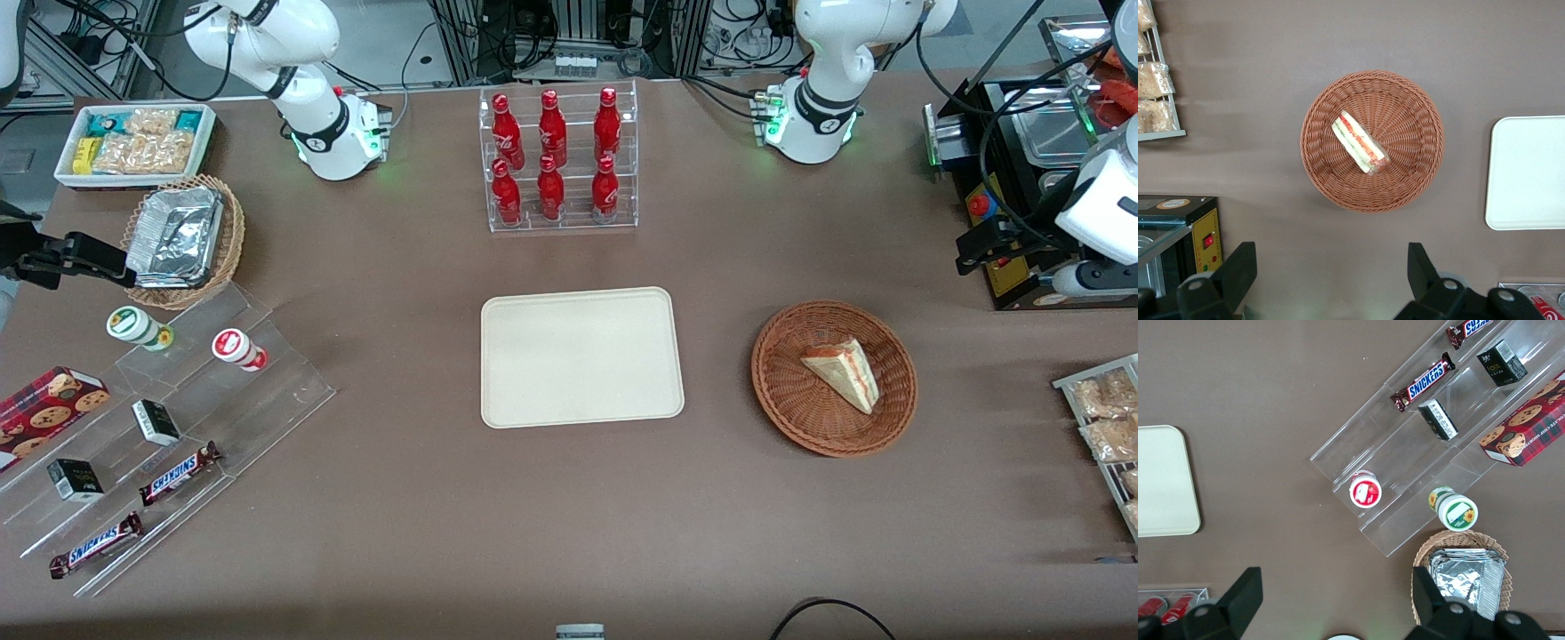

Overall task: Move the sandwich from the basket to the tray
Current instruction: 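Move the left gripper down over the wrapped sandwich in the wicker basket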

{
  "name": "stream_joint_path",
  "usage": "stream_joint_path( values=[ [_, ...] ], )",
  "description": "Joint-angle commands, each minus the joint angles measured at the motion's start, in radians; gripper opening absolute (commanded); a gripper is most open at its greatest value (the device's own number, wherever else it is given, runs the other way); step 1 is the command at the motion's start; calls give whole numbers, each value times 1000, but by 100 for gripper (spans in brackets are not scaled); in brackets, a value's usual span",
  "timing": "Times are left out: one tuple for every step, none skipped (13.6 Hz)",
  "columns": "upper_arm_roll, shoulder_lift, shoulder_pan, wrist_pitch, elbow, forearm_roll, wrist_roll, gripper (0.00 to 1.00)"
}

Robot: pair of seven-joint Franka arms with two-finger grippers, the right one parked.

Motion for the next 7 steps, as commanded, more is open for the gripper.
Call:
stream_joint_path(
  values=[
    [7, -10, -6, -39, 14, -5, 13, 100],
    [7, -10, -6, -40, 17, -5, 12, 100],
    [7, -4, -6, -34, 15, -5, 12, 100],
    [7, 3, -6, -27, 9, 0, 10, 100],
    [7, 16, -6, -19, 6, 3, 9, 100],
    [5, 29, -6, -7, -1, 3, 1, 100],
    [5, 43, -6, 22, -24, 3, -2, 100]
  ],
)
